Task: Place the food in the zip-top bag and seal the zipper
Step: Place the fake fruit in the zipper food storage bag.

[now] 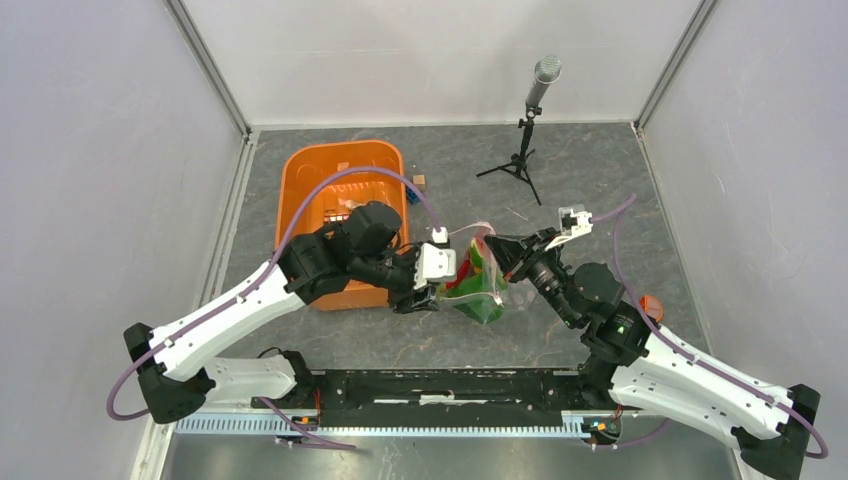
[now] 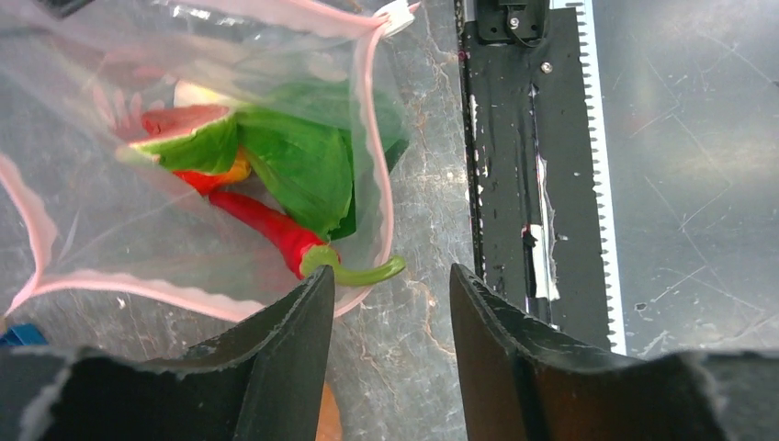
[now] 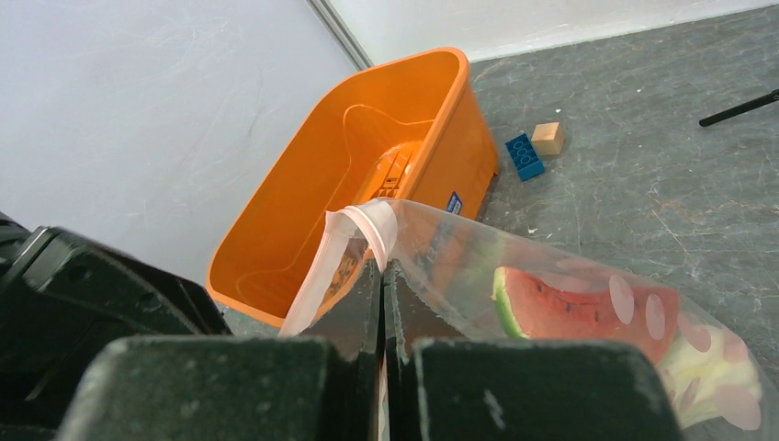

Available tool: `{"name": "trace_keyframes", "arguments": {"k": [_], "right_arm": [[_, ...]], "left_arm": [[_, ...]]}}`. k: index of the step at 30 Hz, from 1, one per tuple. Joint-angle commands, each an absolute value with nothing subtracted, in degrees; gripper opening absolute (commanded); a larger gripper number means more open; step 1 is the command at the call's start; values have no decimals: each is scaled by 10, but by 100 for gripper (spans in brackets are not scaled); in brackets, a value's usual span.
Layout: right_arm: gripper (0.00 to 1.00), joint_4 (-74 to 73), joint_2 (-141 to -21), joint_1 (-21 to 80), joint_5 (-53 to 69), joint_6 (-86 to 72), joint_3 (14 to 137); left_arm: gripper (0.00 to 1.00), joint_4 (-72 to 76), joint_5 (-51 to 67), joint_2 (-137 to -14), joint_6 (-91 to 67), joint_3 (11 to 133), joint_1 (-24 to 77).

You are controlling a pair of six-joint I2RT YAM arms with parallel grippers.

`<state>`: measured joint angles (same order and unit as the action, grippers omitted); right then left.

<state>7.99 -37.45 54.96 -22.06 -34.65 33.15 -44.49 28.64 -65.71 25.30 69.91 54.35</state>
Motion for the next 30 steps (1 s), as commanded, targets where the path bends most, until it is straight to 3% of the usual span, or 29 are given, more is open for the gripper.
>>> {"name": "trace_keyframes", "arguments": {"k": [1,11,15,22,30], "right_arm": [[0,91,-370,549,-218,-341,335],[0,93,-370,549,-221,-341,337],[0,92,-370,549,-220,-341,336],[0,93,-368,550,-221,-340,333],[0,93,-368,550,-221,-340,333]], "left_arm": [[53,-391,265,-639,305,686,571],[31,-428,239,-658,323,697,574],[31,-429,237,-661,320,697,574],[45,-429,243,-664,327,695,578],[42,-433,232,-678,328,701,588]]}}
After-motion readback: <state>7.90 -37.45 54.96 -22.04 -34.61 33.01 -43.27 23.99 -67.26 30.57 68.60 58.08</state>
